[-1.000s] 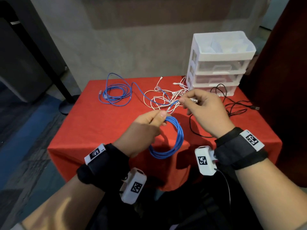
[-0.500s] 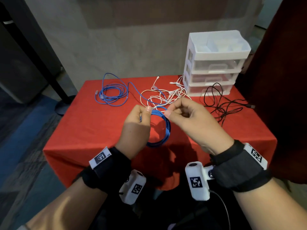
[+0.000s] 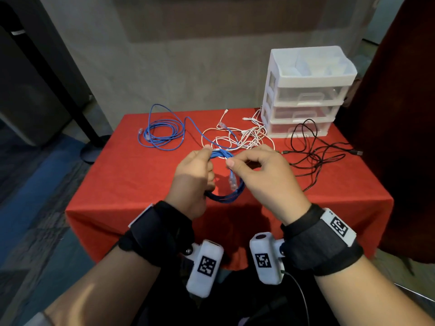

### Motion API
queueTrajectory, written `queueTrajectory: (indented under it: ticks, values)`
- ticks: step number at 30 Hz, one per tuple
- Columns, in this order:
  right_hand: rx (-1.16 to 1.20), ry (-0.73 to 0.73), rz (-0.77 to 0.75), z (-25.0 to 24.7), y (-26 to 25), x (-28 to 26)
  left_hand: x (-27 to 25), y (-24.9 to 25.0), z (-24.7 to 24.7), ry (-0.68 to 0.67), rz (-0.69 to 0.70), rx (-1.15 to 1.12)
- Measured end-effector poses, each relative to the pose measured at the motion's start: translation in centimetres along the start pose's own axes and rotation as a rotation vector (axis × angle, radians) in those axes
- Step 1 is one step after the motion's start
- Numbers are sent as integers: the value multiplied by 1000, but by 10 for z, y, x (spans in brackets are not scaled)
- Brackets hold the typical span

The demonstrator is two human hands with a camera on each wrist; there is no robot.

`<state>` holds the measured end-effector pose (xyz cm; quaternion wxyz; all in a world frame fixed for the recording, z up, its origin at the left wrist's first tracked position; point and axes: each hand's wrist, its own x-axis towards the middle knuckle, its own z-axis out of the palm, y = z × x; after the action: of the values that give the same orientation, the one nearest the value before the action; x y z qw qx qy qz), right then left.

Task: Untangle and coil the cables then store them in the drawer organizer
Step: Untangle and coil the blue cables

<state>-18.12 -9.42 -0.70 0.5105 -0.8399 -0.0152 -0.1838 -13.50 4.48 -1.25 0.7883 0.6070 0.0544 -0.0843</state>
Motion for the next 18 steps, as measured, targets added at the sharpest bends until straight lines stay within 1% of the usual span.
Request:
queueTrajectory:
  ticks: [1, 3, 6, 11, 15, 18]
  values:
    - [35, 34, -9, 2, -1, 0, 1, 2, -1, -23, -31, -27]
    - [73, 78, -20, 4, -1, 1, 1, 5, -2, -67, -42, -50]
    - [116, 83, -7, 7, 1, 0, -2, 6, -3, -132, -62, -107]
    - [-14, -38, 1, -4, 5, 7, -4, 9, -6, -196, -10, -83]
    - [111, -115, 19, -12, 5, 11, -1, 10, -7, -205, 16, -38]
    - [172, -182, 46, -17, 9, 12, 2, 10, -12, -242, -58, -79]
